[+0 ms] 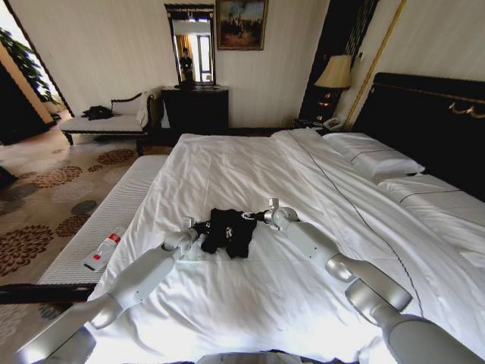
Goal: Fold the clothes on the bed.
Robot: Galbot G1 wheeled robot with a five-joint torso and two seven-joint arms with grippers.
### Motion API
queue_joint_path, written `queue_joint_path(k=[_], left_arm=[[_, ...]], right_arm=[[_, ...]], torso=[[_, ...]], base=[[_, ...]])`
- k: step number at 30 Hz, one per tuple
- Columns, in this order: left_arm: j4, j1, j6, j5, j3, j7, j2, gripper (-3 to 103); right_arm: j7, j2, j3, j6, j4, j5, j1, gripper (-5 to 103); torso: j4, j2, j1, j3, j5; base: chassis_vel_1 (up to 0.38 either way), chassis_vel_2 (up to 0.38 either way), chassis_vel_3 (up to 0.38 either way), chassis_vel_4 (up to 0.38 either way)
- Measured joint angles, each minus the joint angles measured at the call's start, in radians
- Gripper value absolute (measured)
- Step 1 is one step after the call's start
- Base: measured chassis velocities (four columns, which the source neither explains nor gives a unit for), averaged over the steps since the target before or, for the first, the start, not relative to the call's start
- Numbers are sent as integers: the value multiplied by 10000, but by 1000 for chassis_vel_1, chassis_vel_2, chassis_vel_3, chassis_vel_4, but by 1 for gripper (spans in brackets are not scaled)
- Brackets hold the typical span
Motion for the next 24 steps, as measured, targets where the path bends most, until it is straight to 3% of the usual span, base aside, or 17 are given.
queue_joint_path(k=[6, 9, 11, 19, 21, 24], left_arm=[[-33, 5, -5, 0, 2, 7, 19, 1], [-47, 23, -14, 1, 2, 7, 20, 1], [-56, 31, -15, 1, 4, 7, 24, 1], [-153, 38, -18, 5, 10, 0, 45, 1], [-183, 44, -17, 5, 10, -6, 48, 1], [-276, 76, -17, 7, -7, -29, 67, 1]], right_arm=[[1, 113, -169, -11, -8, -2, 49, 76], [9, 91, -189, -11, 11, -2, 3, 58], [15, 78, -189, -9, 32, -1, -12, 58], [74, 2, -178, 7, 255, 20, -112, 21], [92, -14, -175, 9, 291, 22, -117, 21], [213, -77, -159, 11, 447, 39, -145, 5]], torso=[[3, 0, 0, 0, 0], [1, 0, 0, 0, 0], [1, 0, 0, 0, 0], [2, 0, 0, 0, 1], [1, 0, 0, 1, 1], [1, 0, 1, 1, 1]], base=[[0, 0, 0, 0], [0, 0, 0, 0], [0, 0, 0, 0], [0, 0, 0, 0], [0, 0, 0, 0], [0, 0, 0, 0]])
